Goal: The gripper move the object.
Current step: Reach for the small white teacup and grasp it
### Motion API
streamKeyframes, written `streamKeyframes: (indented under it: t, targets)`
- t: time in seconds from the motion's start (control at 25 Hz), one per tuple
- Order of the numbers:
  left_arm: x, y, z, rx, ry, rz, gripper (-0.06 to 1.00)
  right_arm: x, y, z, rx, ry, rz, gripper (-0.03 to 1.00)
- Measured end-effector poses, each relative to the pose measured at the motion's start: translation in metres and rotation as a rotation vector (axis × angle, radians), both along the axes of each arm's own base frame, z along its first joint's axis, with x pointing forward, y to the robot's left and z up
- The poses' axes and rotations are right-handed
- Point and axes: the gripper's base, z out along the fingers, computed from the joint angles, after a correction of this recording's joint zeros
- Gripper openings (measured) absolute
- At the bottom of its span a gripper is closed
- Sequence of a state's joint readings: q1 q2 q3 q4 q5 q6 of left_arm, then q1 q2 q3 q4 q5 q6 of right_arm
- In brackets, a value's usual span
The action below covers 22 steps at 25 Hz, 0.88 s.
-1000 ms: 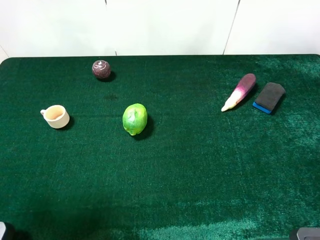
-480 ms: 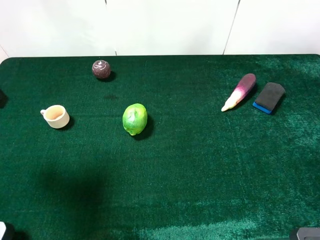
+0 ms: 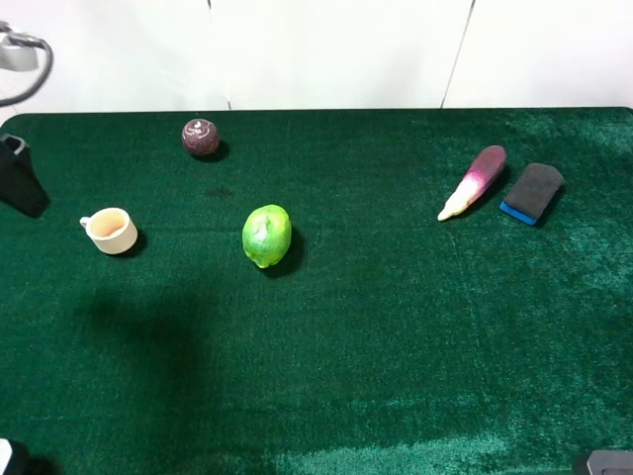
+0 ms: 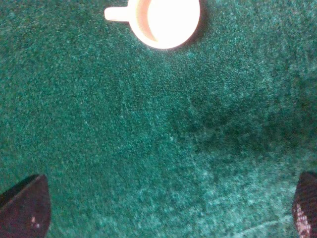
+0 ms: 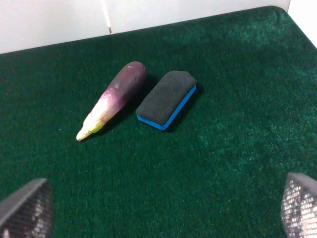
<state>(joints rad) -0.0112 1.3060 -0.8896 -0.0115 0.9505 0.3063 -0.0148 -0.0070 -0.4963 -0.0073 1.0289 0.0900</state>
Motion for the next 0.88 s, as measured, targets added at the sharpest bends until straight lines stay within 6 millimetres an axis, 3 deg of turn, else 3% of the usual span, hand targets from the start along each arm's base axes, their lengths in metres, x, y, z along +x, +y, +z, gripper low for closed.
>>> streamKeyframes:
  t: [0.56,0.88]
  targets:
    - [0.040,-0.005,-0.053,-0.010,0.050,-0.188,0.99,0.000,0.000,0.000,0.000,0.000,0.000,0.69]
    - [0.058,-0.018,-0.085,0.010,0.043,-0.328,0.99,0.000,0.000,0.000,0.000,0.000,0.000,0.69]
